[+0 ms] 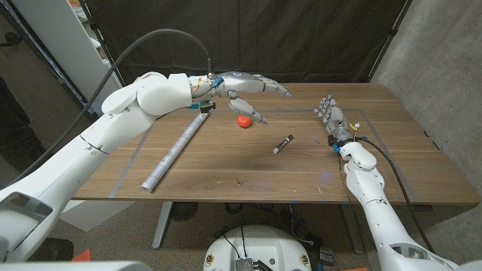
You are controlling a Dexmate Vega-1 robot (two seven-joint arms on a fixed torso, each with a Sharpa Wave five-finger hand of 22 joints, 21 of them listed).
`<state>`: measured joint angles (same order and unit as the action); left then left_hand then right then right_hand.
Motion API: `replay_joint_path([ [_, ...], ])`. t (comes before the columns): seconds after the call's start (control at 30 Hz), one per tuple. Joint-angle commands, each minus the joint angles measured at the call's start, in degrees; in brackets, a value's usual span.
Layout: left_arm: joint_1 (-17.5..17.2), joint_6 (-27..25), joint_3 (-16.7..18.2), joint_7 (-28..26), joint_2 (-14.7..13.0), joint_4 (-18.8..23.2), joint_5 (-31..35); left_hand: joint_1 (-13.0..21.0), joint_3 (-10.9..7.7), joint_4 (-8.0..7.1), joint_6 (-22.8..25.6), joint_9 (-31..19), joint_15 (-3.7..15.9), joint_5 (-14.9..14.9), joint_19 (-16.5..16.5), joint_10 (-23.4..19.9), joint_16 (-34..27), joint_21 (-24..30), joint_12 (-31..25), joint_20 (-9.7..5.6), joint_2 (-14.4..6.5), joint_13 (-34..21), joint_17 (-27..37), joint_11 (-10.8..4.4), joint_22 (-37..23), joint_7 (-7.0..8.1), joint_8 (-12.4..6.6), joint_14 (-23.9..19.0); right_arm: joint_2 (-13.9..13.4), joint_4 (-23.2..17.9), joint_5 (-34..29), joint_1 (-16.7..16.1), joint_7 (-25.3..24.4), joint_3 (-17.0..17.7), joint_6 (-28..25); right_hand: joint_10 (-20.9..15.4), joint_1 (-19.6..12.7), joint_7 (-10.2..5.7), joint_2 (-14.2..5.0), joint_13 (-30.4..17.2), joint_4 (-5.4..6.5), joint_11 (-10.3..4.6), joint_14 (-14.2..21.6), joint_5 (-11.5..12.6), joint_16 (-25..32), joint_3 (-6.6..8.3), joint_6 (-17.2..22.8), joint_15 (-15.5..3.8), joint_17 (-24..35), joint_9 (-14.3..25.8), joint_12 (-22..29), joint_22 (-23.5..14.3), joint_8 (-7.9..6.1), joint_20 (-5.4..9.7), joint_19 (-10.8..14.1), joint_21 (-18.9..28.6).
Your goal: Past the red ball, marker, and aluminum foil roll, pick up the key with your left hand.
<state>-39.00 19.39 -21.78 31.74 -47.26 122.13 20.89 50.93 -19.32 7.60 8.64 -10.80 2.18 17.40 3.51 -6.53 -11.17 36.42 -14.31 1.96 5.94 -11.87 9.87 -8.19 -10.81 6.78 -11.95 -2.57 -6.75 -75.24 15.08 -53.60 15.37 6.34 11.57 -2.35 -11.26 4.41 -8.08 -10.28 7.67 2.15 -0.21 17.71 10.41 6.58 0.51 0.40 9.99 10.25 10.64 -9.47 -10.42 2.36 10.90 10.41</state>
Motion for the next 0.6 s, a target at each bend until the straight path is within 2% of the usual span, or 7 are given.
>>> replay_joint_path([
  [0.03,3.03,-2.81,-1.37,6.79,-1.09,3.01,1.39,0.48,1.44,-0.36,-1.27,-0.14,1.69,0.6,0.07,0.91,0.51,-0.42,0.39,0.69,0.51,-0.15,0.12,0.41,-0.22,-0.42,0.66,0.97,-0.01,0.49,0.03,0.09,-0.07,0.15,0.19,-0.11,0.47,0.45,0.12,-0.24,0.26,0.4,-0.34,-0.17,0.28,0.32,-0.06,0.1,0.29,0.11,0.25,-0.09,-0.4,0.43,0.49,0.32],
  [0.17,4.05,-3.87,-1.95,9.15,-1.55,4.2,2.17,0.44,2.08,-0.41,-1.72,-0.15,1.26,0.84,0.43,1.64,0.68,-0.7,0.75,1.12,0.91,-0.17,0.12,0.56,-0.2,-0.71,0.83,1.6,0.01,0.64,-0.04,0.15,-0.12,0.14,0.28,-0.11,0.51,0.42,0.12,-0.24,0.27,0.39,-0.34,-0.19,0.28,0.33,-0.07,0.13,0.29,0.11,0.24,-0.09,-0.39,0.47,0.48,0.31],
  [0.37,5.05,-4.49,-2.35,11.12,-1.8,4.97,2.52,0.36,2.82,-0.52,-0.12,-0.18,1.16,1.18,0.4,1.35,0.65,-0.88,0.7,1.08,1.29,-0.2,0.11,0.5,-0.18,-0.24,0.21,1.8,0.13,1.36,-0.09,0.39,-0.11,0.09,0.45,-0.1,0.56,0.42,0.12,-0.24,0.27,0.4,-0.32,-0.21,0.29,0.34,-0.08,0.08,0.29,0.11,0.24,-0.09,-0.39,0.47,0.49,0.31],
  [0.6,5.91,-5.19,-2.55,12.83,-2.0,5.78,3.01,0.9,3.8,-0.63,3.55,-0.29,1.16,1.93,0.13,0.83,0.56,-1.14,0.6,1.61,1.09,-0.23,0.08,0.33,-0.17,2.11,-0.91,1.96,0.21,1.63,-0.18,0.57,-0.23,0.08,0.67,-0.1,0.6,0.45,0.13,-0.24,0.27,0.46,-0.28,-0.22,0.3,0.35,-0.09,0.14,0.29,0.11,0.24,-0.09,-0.38,0.43,0.51,0.32],
])
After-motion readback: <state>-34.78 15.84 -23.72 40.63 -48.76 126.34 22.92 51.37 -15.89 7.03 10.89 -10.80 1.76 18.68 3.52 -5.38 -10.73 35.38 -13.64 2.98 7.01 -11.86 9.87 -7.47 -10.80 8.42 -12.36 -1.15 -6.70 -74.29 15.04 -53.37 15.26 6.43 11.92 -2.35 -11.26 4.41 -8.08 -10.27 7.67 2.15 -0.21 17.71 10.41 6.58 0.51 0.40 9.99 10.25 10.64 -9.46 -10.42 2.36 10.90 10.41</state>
